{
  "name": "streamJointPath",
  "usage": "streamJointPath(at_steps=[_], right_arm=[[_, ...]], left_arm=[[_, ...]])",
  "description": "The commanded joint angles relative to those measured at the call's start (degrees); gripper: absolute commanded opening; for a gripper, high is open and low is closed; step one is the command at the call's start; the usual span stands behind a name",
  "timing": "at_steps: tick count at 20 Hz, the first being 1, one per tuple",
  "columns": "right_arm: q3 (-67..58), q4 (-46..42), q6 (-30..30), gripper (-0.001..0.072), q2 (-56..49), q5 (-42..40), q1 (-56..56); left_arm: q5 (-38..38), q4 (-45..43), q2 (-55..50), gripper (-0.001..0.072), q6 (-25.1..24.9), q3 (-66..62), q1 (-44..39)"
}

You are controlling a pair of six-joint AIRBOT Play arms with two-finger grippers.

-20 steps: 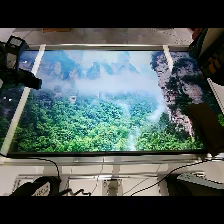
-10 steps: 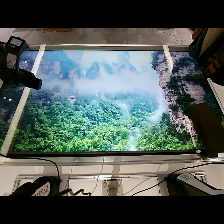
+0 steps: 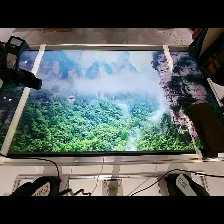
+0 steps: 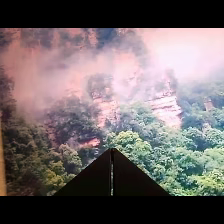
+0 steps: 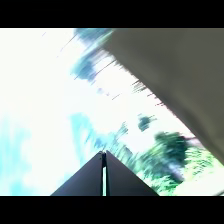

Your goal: Fold the clothes and pants, and hang the long-sleeved shirts on hangers.

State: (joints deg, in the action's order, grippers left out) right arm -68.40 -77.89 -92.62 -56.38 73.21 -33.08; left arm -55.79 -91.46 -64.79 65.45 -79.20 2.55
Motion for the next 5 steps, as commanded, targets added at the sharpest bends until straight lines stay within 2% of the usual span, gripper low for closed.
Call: streamJointPath(at_steps=[1, 3, 5], right_arm=[[-0.15, -9.97, 5.79, 0.0013, 1.42, 5.75, 19.82], [-0.17, -12.96, 3.37, 0.0013, 1.33, 8.13, 26.21], [-0.17, -10.1, 3.37, 0.0013, 1.33, 10.25, 29.62]], left_arm=[[0.02, -0.04, 0.02, 0.0018, -0.02, -0.02, 0.04], [0.02, -0.02, 0.02, 0.0018, -0.02, -0.02, 0.04], [0.0, -0.02, 0.02, 0.0018, -0.02, -0.02, 0.04]])
